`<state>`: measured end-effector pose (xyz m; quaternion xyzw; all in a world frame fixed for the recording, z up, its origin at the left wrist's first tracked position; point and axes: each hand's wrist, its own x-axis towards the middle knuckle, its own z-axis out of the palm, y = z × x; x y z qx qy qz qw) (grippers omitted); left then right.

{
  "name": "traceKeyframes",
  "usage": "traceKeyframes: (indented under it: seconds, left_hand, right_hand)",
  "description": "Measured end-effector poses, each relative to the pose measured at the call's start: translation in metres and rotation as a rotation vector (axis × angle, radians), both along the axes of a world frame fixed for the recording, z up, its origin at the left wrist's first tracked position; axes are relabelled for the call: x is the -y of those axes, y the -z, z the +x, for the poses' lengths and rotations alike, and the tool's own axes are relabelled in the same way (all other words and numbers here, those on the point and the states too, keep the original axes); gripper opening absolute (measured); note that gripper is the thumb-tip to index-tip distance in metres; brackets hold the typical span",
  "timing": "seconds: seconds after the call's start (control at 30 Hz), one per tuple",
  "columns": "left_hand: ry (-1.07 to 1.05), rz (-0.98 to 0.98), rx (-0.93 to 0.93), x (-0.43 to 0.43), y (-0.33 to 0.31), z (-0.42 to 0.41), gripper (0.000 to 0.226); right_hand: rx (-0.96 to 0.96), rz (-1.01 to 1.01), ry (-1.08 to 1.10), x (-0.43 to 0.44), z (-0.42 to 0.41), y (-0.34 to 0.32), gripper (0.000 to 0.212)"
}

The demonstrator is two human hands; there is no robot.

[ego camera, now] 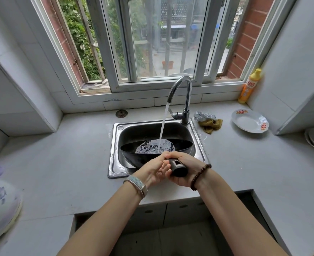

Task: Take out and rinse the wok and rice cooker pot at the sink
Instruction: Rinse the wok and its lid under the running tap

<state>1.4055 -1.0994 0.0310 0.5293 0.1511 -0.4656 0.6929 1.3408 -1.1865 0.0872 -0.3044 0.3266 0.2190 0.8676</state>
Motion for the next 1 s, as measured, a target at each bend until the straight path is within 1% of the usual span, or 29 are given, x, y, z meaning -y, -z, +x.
traceKeyframes:
  seconds: [0.07, 0.17, 0.27, 0.33, 0.43, 0.53, 0.63, 0.67, 0.77, 0.87, 0.9, 1.0]
  left_hand:
    - [0.005, 0.009, 0.000, 0.002, 0.001, -0.001, 0.048]
    - [0.019, 0.040, 0.046, 0.004, 0.004, -0.004, 0.048]
    - [0.067, 0.053, 0.061, -0.001, 0.012, -0.009, 0.040]
    - [0.140, 0.064, 0.088, -0.008, 0.022, -0.013, 0.035]
    - [0.309, 0.067, 0.140, -0.019, 0.036, -0.015, 0.037]
    - [0.483, 0.051, 0.175, -0.027, 0.044, -0.018, 0.051]
    - [0.573, -0.005, 0.139, -0.032, 0.051, -0.023, 0.052]
    - [0.581, -0.013, 0.116, -0.033, 0.054, -0.025, 0.053]
    - [0.568, -0.008, 0.069, -0.033, 0.069, -0.030, 0.055]
    - [0.605, -0.003, 0.049, -0.036, 0.078, -0.038, 0.037]
    - [0.606, 0.003, 0.043, -0.037, 0.083, -0.042, 0.034]
    - [0.590, 0.051, 0.049, -0.040, 0.097, -0.054, 0.039]
  right_hand:
    - [0.022, 0.008, 0.004, 0.000, -0.003, 0.001, 0.009]
    - [0.050, 0.002, -0.006, -0.001, -0.008, 0.003, 0.009]
    - [0.041, -0.031, -0.032, -0.004, -0.016, 0.013, 0.023]
    - [0.044, -0.062, -0.066, -0.007, -0.025, 0.025, 0.023]
    - [0.070, -0.154, -0.146, -0.011, -0.042, 0.037, 0.018]
    - [0.100, -0.261, -0.195, -0.015, -0.057, 0.049, 0.009]
    - [0.112, -0.353, -0.212, -0.018, -0.070, 0.063, 0.022]
    - [0.115, -0.382, -0.224, -0.019, -0.074, 0.066, 0.025]
    - [0.117, -0.437, -0.260, -0.023, -0.085, 0.074, 0.021]
    - [0.092, -0.471, -0.279, -0.026, -0.097, 0.089, 0.014]
    - [0.074, -0.476, -0.287, -0.026, -0.101, 0.094, 0.014]
    - [0.007, -0.489, -0.303, -0.028, -0.111, 0.112, 0.015]
